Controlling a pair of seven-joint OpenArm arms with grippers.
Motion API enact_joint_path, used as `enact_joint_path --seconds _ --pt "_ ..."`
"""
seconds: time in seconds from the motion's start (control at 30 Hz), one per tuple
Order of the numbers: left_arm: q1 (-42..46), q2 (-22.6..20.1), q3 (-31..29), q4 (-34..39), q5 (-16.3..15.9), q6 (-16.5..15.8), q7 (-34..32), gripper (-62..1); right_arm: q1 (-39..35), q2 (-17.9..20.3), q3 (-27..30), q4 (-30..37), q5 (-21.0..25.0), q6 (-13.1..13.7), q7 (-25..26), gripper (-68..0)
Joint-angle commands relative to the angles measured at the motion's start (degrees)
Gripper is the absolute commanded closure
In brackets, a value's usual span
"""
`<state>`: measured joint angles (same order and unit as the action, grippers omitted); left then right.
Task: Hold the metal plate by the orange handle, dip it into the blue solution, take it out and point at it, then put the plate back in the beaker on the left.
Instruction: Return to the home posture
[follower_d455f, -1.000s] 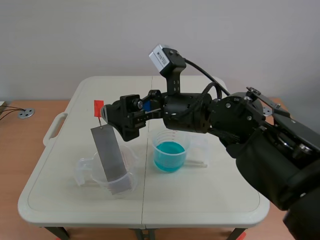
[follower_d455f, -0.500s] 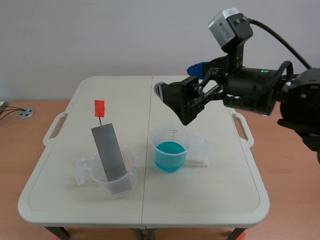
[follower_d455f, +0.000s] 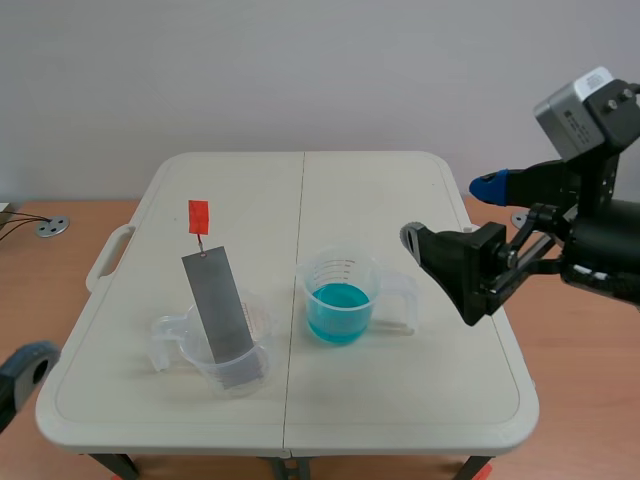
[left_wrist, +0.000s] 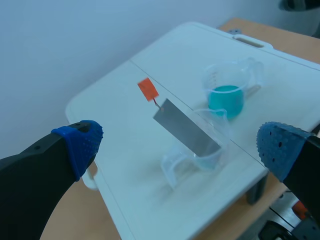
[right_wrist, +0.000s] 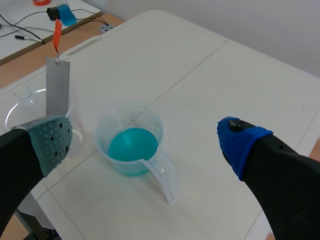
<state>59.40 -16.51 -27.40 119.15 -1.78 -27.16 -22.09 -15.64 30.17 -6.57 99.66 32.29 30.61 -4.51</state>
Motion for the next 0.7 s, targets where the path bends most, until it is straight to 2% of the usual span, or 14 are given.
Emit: enact_joint_path --seconds 0.0,0.17,0.33,0.5,0.67 --pt "-2.32 0.13 0.5 -0.72 -0.61 0.0 -0.61 -62.3 -1.38 0.11 0.76 2.12 0.0 -0.94 1.68 -59.6" --pt "-7.72 0.13 0.79 -0.68 -0.61 -0.2 -0.85 -62.3 -8.2 0.11 2.97 6.19 -1.4 -1.68 3.82 -59.6" --pt "-10.73 0.11 2.89 -0.57 -0.57 -0.66 -0.85 -62.3 -14.51 0.11 4.13 11.02 -4.15 -4.39 5.73 -59.6" --pt "-11.98 -0.92 5.75 -0.39 -0.42 -0.85 -0.87 -62.3 -19.19 -0.11 4.42 14.6 -6.67 -4.72 6.62 -59.5" --pt "-11.98 -1.64 6.27 -0.26 -0.42 -0.83 -0.9 -62.3 -21.88 -0.22 4.42 15.65 -6.67 -5.6 6.88 -59.5"
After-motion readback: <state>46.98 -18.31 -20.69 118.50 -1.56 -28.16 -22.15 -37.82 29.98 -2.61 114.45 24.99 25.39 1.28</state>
